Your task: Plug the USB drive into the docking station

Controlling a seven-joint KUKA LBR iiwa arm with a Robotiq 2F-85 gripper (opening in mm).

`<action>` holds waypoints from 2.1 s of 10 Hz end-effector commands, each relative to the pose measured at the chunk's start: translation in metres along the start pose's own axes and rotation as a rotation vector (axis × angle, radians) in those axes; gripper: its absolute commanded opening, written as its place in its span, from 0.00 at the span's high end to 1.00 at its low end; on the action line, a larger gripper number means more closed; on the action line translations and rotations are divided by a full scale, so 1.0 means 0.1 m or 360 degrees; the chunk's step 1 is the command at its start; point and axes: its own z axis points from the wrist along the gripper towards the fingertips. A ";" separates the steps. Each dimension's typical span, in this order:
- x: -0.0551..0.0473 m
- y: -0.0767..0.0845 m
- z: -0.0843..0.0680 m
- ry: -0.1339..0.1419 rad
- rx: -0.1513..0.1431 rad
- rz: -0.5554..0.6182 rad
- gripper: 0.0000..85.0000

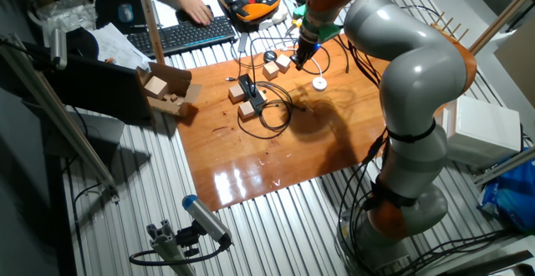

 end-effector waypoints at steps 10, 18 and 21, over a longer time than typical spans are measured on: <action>-0.01 0.01 0.00 0.0000 0.0013 -0.0015 1.00; -0.02 0.02 -0.01 -0.0003 0.0019 -0.0010 1.00; -0.02 0.02 -0.02 0.0004 0.0011 0.0000 1.00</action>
